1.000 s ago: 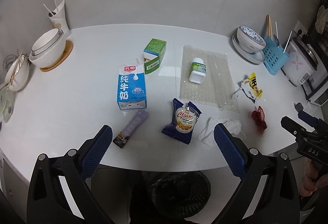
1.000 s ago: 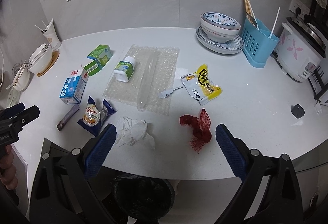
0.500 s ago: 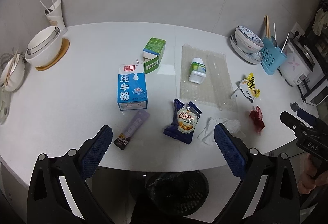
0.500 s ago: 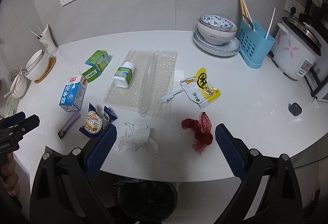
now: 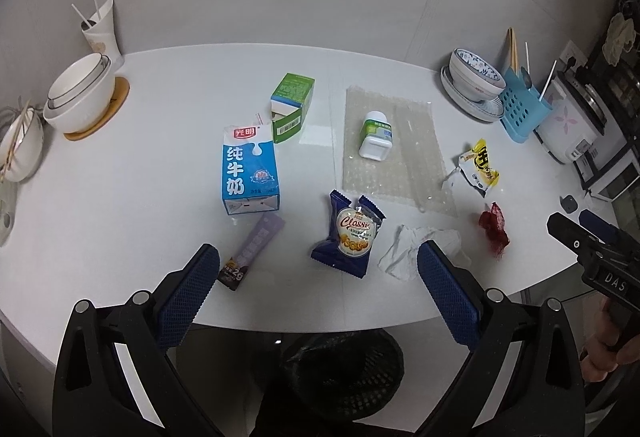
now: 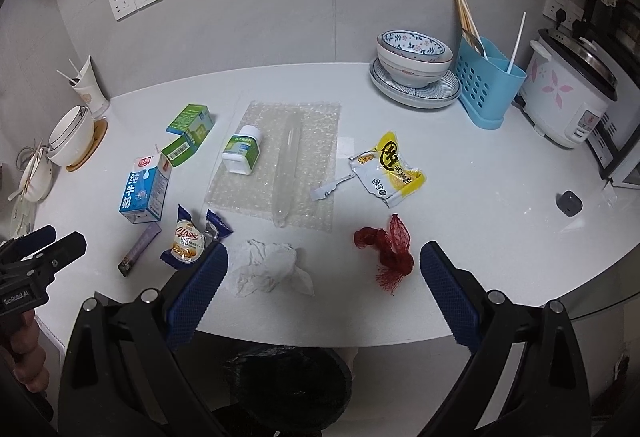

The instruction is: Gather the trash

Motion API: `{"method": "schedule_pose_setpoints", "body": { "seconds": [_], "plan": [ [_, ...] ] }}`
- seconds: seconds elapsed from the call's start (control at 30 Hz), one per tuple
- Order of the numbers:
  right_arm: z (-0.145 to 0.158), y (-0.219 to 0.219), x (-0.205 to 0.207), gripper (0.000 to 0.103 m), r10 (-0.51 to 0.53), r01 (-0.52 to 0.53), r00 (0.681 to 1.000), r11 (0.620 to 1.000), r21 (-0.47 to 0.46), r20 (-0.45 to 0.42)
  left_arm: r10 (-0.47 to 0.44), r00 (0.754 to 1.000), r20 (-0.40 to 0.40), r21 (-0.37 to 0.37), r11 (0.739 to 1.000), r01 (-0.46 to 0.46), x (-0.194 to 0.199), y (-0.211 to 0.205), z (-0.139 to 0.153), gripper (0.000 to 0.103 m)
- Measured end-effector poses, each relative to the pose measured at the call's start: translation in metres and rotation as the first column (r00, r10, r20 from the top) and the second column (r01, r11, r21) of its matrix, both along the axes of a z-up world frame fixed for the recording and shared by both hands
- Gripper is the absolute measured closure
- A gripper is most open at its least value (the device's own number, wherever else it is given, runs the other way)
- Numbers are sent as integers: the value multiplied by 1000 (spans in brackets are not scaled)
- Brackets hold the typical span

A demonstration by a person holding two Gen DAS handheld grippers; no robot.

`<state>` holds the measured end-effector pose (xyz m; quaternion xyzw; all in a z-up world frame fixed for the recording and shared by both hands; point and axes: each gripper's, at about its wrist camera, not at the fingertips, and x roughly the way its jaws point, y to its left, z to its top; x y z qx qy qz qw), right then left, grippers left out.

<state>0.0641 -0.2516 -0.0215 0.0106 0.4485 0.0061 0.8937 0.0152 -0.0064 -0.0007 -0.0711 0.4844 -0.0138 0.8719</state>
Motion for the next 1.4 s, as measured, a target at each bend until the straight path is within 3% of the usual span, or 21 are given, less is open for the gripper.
{"method": "schedule_pose_setpoints", "body": {
  "seconds": [0.77, 1.07, 1.4],
  "plan": [
    [-2, 1, 1, 10, 17, -17, 1000, 1000, 4, 0, -1, 1000, -13, 16, 1000, 1, -1, 2, -3, 7],
    [-20, 28, 45, 10, 70, -70, 997, 998, 5, -38, 31, 998, -46, 45, 999, -29, 33, 21, -20, 8],
    [-54, 53, 123, 10, 62, -64, 990, 998, -11, -126, 84, 989, -118, 35, 996, -81, 94, 58, -51, 8]
  ]
}}
